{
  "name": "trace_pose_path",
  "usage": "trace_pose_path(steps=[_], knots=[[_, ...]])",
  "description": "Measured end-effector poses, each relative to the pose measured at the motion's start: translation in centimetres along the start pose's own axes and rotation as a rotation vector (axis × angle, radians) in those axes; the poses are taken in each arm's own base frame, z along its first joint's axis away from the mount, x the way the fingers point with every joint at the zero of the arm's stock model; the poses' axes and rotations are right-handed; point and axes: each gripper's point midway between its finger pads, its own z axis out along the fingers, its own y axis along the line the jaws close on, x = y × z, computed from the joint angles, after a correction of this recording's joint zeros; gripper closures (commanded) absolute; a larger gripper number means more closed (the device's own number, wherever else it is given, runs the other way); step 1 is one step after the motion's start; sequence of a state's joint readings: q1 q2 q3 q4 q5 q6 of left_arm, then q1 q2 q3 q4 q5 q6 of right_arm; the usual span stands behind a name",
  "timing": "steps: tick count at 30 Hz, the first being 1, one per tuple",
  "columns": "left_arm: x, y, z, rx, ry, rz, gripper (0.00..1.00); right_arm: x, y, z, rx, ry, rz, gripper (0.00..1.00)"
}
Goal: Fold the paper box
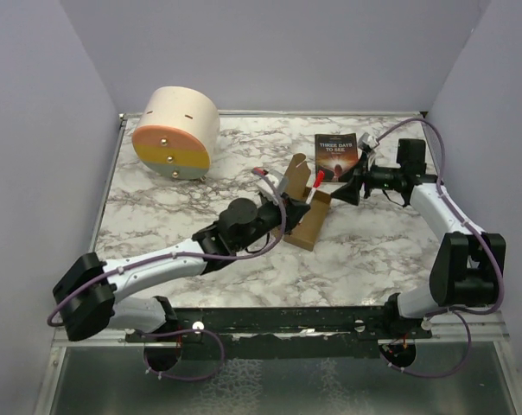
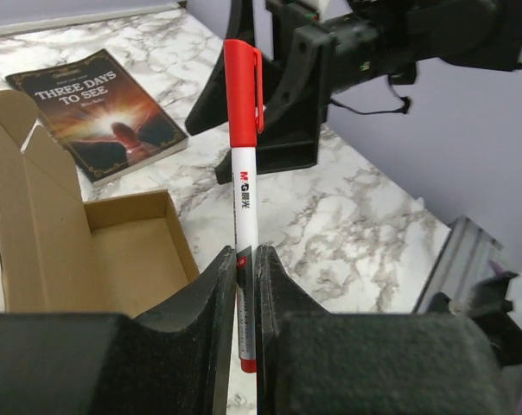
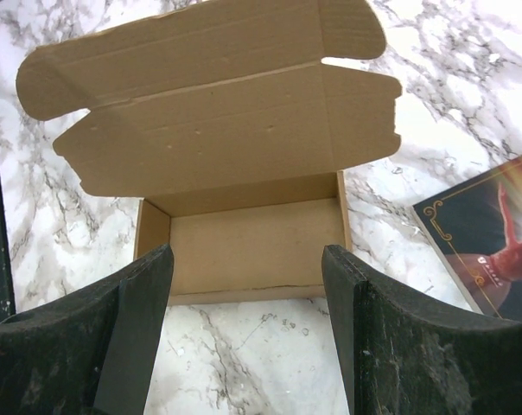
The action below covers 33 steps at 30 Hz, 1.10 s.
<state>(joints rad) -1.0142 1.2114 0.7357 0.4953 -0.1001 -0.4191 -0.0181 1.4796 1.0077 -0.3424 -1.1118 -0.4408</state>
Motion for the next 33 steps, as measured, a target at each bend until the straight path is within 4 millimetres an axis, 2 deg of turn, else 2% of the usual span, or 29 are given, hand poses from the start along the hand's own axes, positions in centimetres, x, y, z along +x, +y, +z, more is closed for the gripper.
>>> trace_pose_path(steps=[4, 9, 18, 26, 33], knots=[[1.0, 0.7, 2.7, -0.054, 0.069, 0.043, 1.0, -0.5, -0.5, -0.8, 0.028, -0.016, 0.002, 0.3], [2.9, 1.8, 4.4, -0.109, 0.158, 0.079, 1.0, -0.7, -1.4, -1.7, 0.063, -0.031, 0.009, 0.3], [6.0, 3.7, 6.3, -0.196, 0.294, 0.108, 1.0, -0.2, -2.2, -2.7, 0.098, -0.038, 0.035, 0.3], [7.7, 6.5, 7.2, -0.292, 0.38, 0.113, 1.0, -0.2, -2.6, -3.2, 0.111, -0.045, 0.036, 0.3], [10.3, 8.9, 7.7, -0.36, 0.47, 0.115, 1.0, -0.2, -2.8, -3.3, 0.117, -0.048, 0.035, 0.3]])
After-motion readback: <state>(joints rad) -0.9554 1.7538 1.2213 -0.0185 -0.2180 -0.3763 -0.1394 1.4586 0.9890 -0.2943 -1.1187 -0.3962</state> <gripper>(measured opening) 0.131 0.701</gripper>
